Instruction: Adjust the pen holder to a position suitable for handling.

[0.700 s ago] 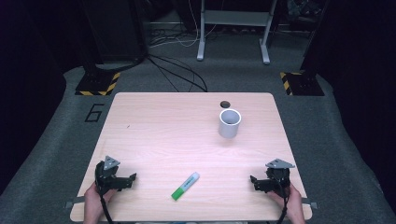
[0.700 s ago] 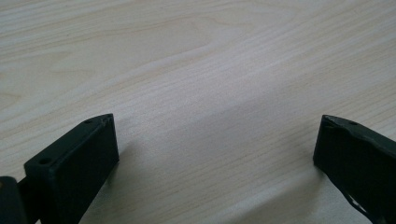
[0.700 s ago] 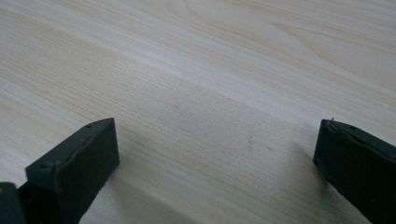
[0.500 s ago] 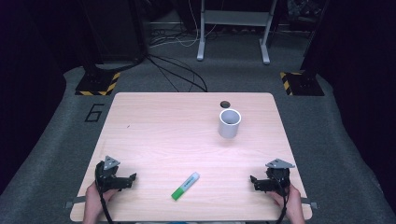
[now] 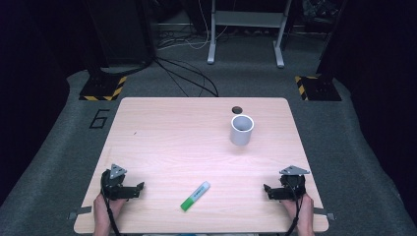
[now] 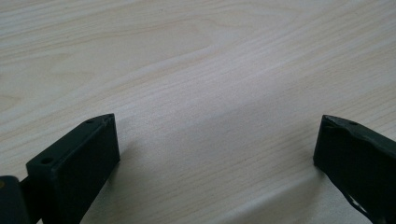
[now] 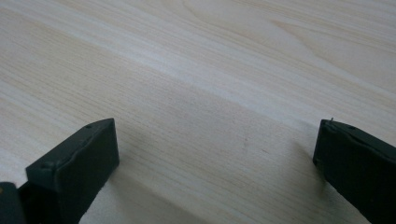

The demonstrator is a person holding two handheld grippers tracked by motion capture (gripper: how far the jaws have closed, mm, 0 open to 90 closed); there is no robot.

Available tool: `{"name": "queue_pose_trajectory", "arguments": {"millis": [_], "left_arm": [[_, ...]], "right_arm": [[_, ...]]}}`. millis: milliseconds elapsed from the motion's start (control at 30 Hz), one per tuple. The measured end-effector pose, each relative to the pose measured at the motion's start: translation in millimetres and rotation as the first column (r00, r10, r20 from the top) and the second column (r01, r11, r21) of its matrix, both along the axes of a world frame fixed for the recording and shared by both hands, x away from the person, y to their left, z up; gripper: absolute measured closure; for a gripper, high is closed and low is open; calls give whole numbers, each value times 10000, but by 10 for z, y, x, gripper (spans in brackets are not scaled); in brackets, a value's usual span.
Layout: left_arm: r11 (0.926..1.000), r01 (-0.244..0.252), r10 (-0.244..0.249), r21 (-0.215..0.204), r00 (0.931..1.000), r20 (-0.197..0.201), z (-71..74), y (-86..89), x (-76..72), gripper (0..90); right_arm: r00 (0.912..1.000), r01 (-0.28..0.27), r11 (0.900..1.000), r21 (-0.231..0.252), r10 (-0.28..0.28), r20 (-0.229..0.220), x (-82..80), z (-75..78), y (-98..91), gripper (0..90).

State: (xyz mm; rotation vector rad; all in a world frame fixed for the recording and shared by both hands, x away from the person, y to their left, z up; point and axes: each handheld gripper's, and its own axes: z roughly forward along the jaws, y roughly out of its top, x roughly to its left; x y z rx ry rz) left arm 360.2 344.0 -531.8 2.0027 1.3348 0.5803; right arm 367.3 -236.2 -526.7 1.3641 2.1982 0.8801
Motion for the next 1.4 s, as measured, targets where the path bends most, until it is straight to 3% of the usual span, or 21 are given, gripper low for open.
{"name": "queue_pose_trajectory", "arguments": {"millis": [133, 367, 733, 1400], "left_arm": [[10000, -11, 11, -13, 10000, 68, -5, -2, 1, 4], [10000, -2, 2, -10, 10000, 67, -5, -2, 1, 4], [10000, 1, -1, -7, 10000, 71, -5, -3, 1, 5], [10000, 0, 0, -12, 10000, 73, -5, -3, 1, 5]], "right_arm": [[9993, 376, 9986, 365, -378, 66, -8, 11, -11, 0], [9991, 369, 9963, 776, -384, 173, 20, 109, -32, 5], [9999, 98, 9968, 789, -108, 126, 127, 318, 70, 5], [9954, -699, 9970, 340, 675, 675, 469, 778, 312, 7]]}}
